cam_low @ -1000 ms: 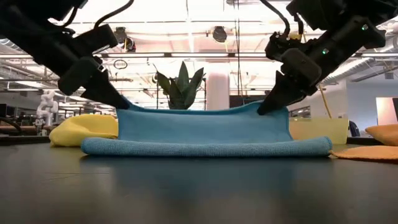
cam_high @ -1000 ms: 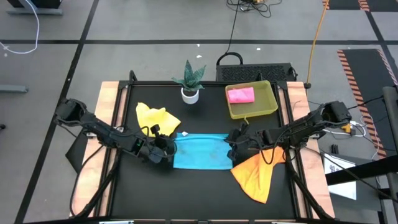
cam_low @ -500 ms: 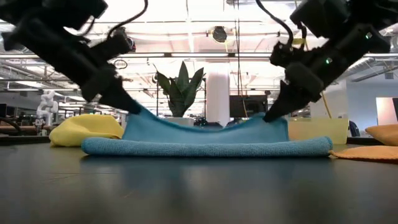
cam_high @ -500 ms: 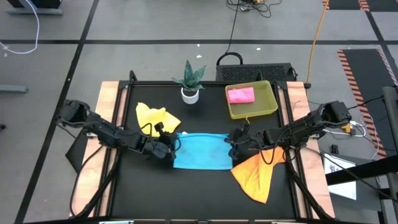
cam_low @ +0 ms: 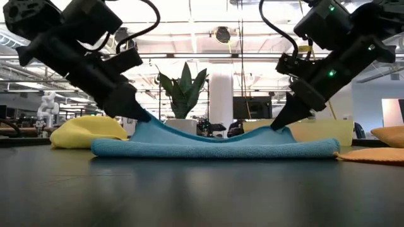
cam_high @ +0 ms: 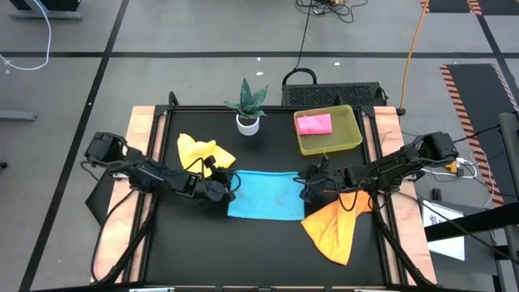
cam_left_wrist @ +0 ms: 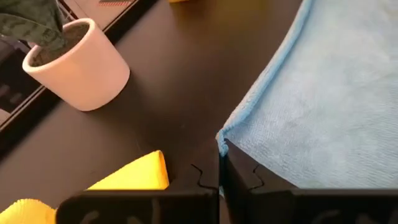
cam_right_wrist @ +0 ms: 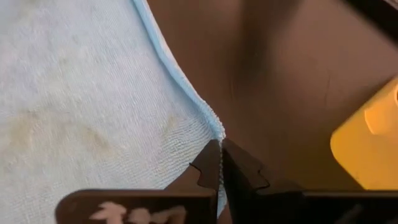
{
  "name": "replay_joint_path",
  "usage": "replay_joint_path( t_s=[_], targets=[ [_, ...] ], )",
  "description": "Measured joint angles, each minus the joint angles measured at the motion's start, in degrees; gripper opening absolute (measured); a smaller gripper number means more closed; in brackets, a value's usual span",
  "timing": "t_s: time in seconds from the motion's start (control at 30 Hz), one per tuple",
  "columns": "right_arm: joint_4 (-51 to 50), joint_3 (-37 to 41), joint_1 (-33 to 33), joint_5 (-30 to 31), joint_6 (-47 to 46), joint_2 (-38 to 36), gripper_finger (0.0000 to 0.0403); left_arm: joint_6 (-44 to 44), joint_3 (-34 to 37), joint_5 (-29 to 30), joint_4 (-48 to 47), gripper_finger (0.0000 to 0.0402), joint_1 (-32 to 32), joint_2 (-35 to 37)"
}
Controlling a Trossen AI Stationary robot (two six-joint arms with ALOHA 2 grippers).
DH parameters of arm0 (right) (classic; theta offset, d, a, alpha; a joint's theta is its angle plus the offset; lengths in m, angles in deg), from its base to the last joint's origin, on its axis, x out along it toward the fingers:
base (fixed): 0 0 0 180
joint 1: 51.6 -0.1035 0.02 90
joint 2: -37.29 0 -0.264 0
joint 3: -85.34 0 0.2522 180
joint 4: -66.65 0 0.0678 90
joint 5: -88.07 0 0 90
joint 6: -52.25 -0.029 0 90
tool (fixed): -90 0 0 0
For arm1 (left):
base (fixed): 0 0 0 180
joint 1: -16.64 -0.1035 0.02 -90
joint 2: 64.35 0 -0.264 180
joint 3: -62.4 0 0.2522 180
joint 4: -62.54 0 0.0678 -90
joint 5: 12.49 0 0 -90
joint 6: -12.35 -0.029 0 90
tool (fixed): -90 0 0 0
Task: Fold microfiber towels
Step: Fold the blue microfiber cloth
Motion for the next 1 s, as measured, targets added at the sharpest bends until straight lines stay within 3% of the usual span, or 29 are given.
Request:
replay_joint_path(
  t_s=[0.23,0.4,0.57,0.67,0.73,0.83,0.93,1.0],
  targets=[
    [1.20,0.01,2.04,-0.34,2.24,0.28,0.0009,1.05,-0.04,-2.65,-0.22,0.0008,-0.57,0.24],
    [3.45,1.42,3.96,-1.84,2.31,2.21,0.0056,1.02,-0.03,-6.87,0.76,0.0007,-2.34,-1.91],
    [5.38,1.64,5.33,1.85,5.91,1.45,0.0113,0.13,-0.04,-9.57,0.48,0.0068,-4.44,-2.61],
    [6.29,1.57,4.85,9.30,5.90,-1.43,0.0123,1.52,0.07,-8.48,-2.61,0.0112,-6.02,-0.33],
    [6.52,1.60,4.54,10.06,5.39,-3.81,0.0122,4.19,-0.04,-7.35,-2.24,0.0133,-6.76,1.33],
    [6.37,1.53,4.35,2.76,4.17,-6.39,0.0110,4.66,-0.03,-7.81,-0.79,0.0148,-6.88,2.96],
    [6.55,1.53,4.30,-9.05,2.52,-6.62,0.0088,2.13,-0.02,-12.86,1.37,0.0151,-6.42,2.97],
    [6.38,1.55,4.28,-12.53,2.00,-5.28,0.0069,1.58,-0.09,-16.56,3.73,0.0151,-6.29,1.79]
  ],
)
